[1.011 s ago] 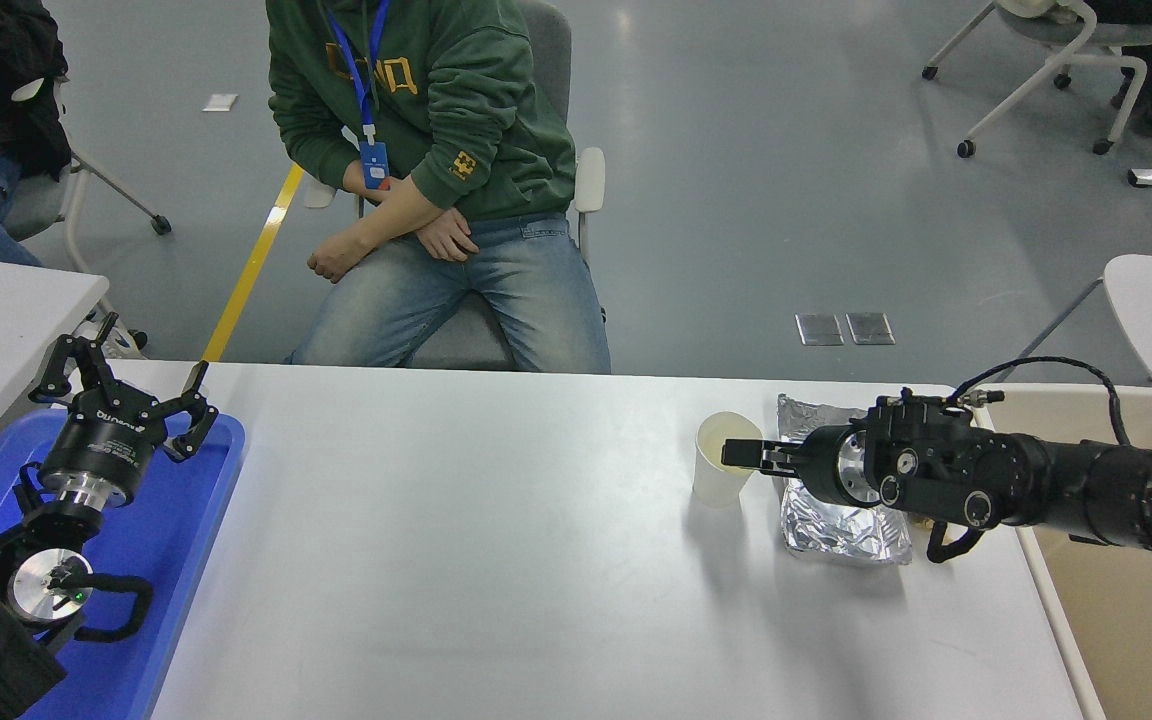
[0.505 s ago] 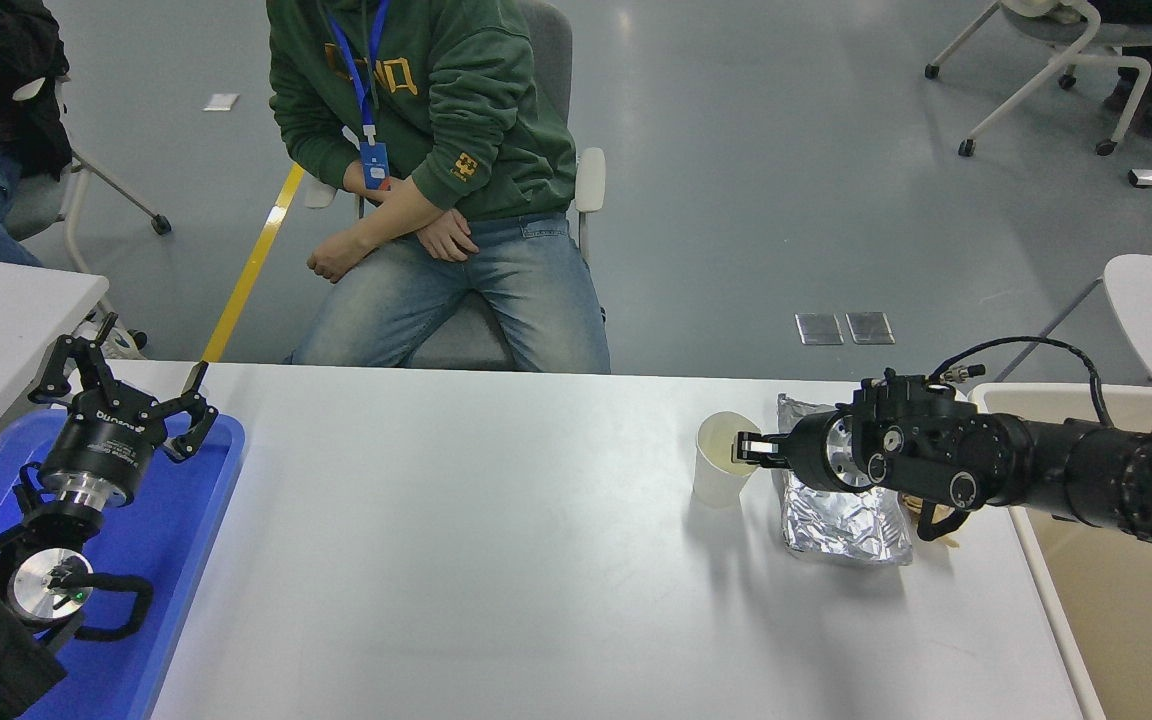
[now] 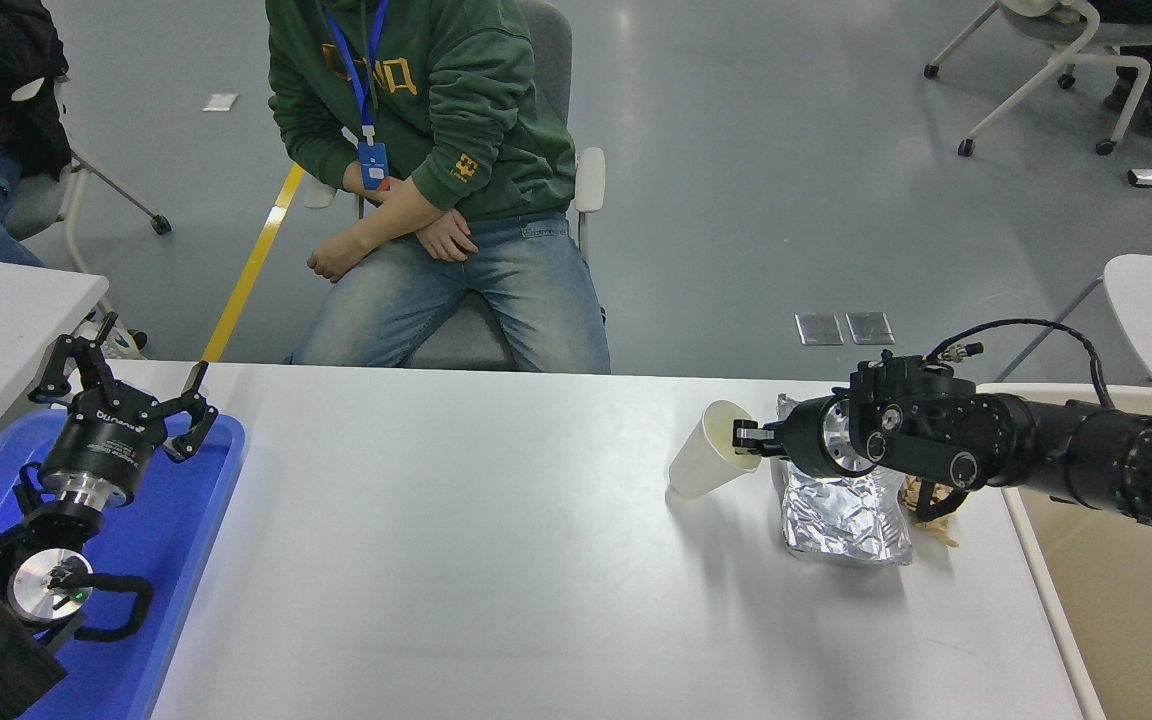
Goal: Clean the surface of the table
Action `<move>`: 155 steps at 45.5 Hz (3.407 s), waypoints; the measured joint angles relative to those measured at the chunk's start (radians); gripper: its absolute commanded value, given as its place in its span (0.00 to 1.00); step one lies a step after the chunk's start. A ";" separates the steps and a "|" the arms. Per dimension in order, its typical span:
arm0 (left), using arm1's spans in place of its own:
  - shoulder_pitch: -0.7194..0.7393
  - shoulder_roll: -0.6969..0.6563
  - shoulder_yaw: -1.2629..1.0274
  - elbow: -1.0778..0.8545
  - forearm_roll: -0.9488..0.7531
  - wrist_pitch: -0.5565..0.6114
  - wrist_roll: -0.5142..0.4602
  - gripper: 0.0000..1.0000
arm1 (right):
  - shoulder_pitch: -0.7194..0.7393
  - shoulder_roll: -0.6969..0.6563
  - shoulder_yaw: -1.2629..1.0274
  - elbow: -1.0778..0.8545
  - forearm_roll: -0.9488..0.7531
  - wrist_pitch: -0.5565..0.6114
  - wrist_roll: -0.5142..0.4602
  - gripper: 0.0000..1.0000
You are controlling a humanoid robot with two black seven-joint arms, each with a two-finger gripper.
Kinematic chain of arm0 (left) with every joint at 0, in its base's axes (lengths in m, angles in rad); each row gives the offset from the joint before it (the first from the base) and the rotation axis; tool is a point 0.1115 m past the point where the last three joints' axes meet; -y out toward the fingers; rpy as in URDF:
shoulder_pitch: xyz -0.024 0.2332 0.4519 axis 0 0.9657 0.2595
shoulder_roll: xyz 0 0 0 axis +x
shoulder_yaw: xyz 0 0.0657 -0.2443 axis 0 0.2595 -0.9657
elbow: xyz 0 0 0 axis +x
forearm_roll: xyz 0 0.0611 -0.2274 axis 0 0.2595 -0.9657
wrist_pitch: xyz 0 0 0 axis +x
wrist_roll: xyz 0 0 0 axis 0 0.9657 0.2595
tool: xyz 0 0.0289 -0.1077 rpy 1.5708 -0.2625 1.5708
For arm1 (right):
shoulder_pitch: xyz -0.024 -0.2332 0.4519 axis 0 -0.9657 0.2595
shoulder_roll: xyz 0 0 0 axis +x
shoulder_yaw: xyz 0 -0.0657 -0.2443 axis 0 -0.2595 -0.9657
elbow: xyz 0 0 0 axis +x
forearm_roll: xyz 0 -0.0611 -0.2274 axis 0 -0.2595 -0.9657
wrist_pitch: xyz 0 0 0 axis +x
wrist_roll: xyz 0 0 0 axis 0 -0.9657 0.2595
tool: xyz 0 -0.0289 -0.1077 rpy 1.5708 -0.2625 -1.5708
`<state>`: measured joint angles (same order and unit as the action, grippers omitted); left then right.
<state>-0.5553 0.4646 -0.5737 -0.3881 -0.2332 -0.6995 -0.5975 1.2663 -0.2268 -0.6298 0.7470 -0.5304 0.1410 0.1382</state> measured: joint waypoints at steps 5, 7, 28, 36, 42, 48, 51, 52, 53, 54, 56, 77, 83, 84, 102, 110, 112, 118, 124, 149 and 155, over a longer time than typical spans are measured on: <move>0.000 0.000 0.000 0.000 0.000 0.000 0.000 1.00 | 0.008 -0.018 0.002 0.005 0.010 0.007 0.001 0.00; 0.000 0.000 0.000 0.000 0.000 0.000 0.000 1.00 | 0.014 -0.029 0.003 0.011 0.015 0.012 0.002 0.00; 0.000 0.000 0.000 0.000 0.000 0.000 0.000 1.00 | 0.148 -0.257 0.028 0.193 0.032 0.048 0.004 0.00; 0.000 0.000 0.000 0.000 0.000 0.000 0.000 1.00 | 0.217 -0.363 0.031 0.264 0.027 0.080 0.004 0.00; 0.000 0.000 0.000 0.000 0.000 0.000 0.000 1.00 | 0.263 -0.430 0.032 0.296 0.024 0.117 0.004 0.00; 0.000 0.000 0.000 0.000 0.000 0.000 0.000 1.00 | 0.303 -0.488 0.032 0.324 0.022 0.151 0.004 0.00; 0.000 0.000 0.000 0.000 0.000 0.000 0.000 1.00 | 0.322 -0.513 0.032 0.335 0.021 0.168 0.004 0.00; 0.000 0.000 0.000 0.000 0.000 0.000 0.000 1.00 | 0.327 -0.521 0.032 0.338 0.020 0.172 0.004 0.00; 0.000 0.000 0.000 0.000 0.000 0.000 0.000 1.00 | 0.331 -0.527 0.032 0.340 0.020 0.177 0.004 0.00; 0.000 0.000 0.000 0.000 0.000 0.000 0.000 1.00 | 0.337 -0.537 0.032 0.344 0.020 0.183 0.004 0.00; 0.000 0.000 0.000 0.000 0.000 0.000 0.000 1.00 | 0.344 -0.550 0.032 0.348 0.018 0.192 0.004 0.00; 0.000 0.000 0.000 0.000 0.000 0.000 0.001 1.00 | 0.399 -0.661 0.033 0.366 -0.020 0.274 0.007 0.00; 0.000 0.000 0.000 0.000 0.000 0.000 0.001 1.00 | 0.408 -0.671 0.033 0.367 -0.023 0.283 0.007 0.00; 0.000 0.000 0.000 0.000 0.000 0.000 0.001 1.00 | 0.409 -0.672 0.033 0.367 -0.024 0.284 0.007 0.00; 0.000 0.000 0.000 0.000 0.000 0.000 0.001 1.00 | 0.402 -0.678 0.034 0.342 -0.026 0.286 0.007 0.00; 0.000 0.000 0.000 0.000 0.000 0.000 0.000 1.00 | 0.354 -0.680 0.036 0.265 -0.018 0.281 0.006 0.00; 0.000 0.000 0.000 0.000 0.000 0.000 0.000 1.00 | 0.336 -0.682 0.037 0.234 -0.017 0.280 0.006 0.00; 0.000 0.000 0.000 0.000 0.000 0.000 0.000 1.00 | 0.274 -0.683 0.045 0.136 -0.007 0.274 0.006 0.00; 0.000 0.000 0.000 0.000 0.000 0.000 0.000 1.00 | 0.191 -0.677 0.057 0.027 0.018 0.258 0.006 0.00; 0.000 0.000 0.000 0.000 0.000 0.000 0.001 1.00 | -0.224 -0.555 0.215 -0.321 0.123 0.043 0.004 0.00; 0.000 0.000 0.000 0.000 0.000 0.000 0.001 1.00 | -0.322 -0.470 0.275 -0.443 0.130 -0.007 0.002 0.00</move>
<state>-0.5552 0.4648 -0.5737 -0.3881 -0.2331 -0.6995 -0.5967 0.9446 -0.6969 -0.3548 0.3043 -0.4009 0.1339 0.1403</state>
